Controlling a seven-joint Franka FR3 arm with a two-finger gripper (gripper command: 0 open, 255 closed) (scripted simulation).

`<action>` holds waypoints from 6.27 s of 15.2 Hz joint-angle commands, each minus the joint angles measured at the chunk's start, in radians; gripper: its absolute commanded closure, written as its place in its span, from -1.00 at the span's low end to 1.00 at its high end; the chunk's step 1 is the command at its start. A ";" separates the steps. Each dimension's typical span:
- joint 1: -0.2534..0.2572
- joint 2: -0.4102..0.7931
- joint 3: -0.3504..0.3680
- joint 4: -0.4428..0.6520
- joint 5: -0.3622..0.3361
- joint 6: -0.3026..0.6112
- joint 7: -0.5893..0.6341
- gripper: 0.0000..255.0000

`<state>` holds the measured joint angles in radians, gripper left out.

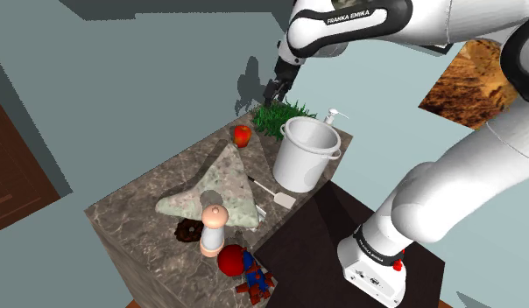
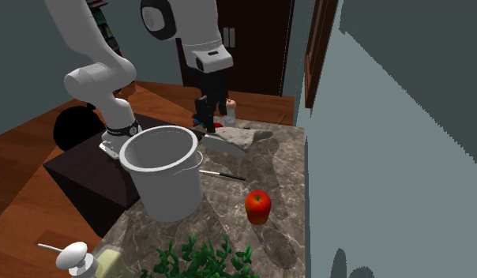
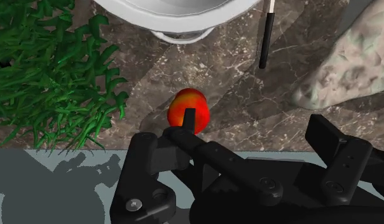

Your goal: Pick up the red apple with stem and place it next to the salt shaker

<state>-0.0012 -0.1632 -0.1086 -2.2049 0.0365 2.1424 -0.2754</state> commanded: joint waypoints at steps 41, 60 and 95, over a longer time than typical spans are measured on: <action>-0.095 0.865 0.029 0.621 0.264 0.140 -0.244 1.00; -0.087 0.745 0.012 0.649 0.235 -0.006 -0.205 1.00; -0.077 0.609 -0.001 0.890 0.191 -0.373 -0.111 1.00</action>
<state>-0.0871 0.4602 -0.1118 -1.2970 0.2295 1.7647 -0.3953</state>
